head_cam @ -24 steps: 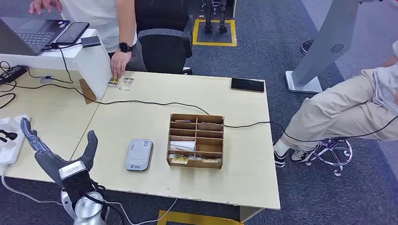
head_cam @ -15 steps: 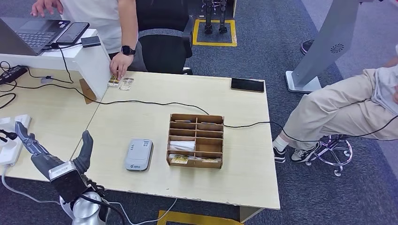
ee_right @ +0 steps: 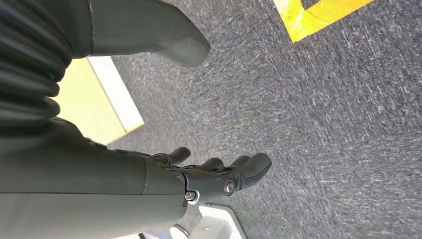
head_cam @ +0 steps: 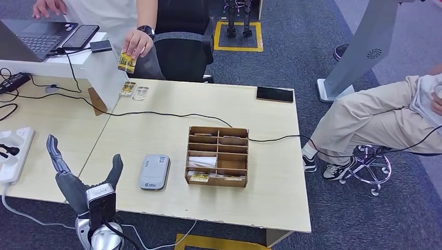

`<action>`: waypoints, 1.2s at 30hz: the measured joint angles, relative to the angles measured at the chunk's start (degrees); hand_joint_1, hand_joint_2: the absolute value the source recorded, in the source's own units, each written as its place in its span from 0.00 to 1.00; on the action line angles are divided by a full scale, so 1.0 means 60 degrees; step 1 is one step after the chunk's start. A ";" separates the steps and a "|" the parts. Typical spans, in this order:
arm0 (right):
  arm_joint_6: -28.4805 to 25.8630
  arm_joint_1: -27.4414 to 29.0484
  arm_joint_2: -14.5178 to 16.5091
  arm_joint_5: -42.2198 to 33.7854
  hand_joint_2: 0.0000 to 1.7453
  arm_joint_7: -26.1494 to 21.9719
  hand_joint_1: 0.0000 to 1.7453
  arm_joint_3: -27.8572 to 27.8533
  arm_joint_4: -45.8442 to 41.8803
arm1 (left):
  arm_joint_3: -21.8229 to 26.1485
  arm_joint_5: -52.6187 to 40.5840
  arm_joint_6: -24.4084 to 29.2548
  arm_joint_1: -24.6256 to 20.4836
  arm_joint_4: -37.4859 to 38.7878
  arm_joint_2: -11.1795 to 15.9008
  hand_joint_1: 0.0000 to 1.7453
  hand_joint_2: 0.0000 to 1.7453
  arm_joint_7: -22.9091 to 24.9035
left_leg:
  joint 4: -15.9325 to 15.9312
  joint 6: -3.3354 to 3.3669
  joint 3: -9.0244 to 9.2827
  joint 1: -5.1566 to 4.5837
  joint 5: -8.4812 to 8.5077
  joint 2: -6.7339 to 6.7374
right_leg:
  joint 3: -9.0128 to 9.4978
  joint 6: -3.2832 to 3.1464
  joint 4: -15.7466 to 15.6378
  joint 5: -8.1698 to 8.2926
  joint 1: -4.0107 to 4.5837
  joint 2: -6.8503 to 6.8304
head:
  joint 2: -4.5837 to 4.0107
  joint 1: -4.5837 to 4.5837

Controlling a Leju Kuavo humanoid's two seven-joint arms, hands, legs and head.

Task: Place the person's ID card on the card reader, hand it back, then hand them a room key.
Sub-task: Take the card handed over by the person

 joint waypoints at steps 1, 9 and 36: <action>0.0042 0.0000 0.0013 -0.0040 1.00 0.0019 0.00 -0.0026 -0.0036 | -0.0001 0.0018 0.0000 0.0002 0.0000 -0.0002 0.00 1.00 -0.0012 | 0.0000 0.0000 0.0001 0.0000 0.0000 0.0000 | 0.0000 0.0000 0.0000 0.0000 0.0000 0.0000 | 0.0000 0.0000; 0.0240 -0.0005 0.0109 -0.0086 1.00 0.0087 0.00 -0.0131 -0.0247 | -0.0003 0.0126 0.0000 -0.0011 0.0070 0.0003 0.00 1.00 0.0259 | 0.0000 0.0000 0.0004 0.0001 0.0001 0.0000 | -0.0001 0.0000 0.0000 0.0000 0.0001 0.0002 | -0.0001 -0.0001; -0.0152 -0.0127 -0.0852 0.0335 1.00 -0.0110 0.00 0.0342 0.0995 | 0.2338 -0.6577 0.0015 -0.3226 0.2301 -0.0184 0.18 1.00 0.0390 | 0.0002 0.0003 0.0002 0.0000 0.0005 0.0000 | 0.0003 -0.0007 0.0001 0.0013 0.0000 -0.0002 | -0.0001 -0.0001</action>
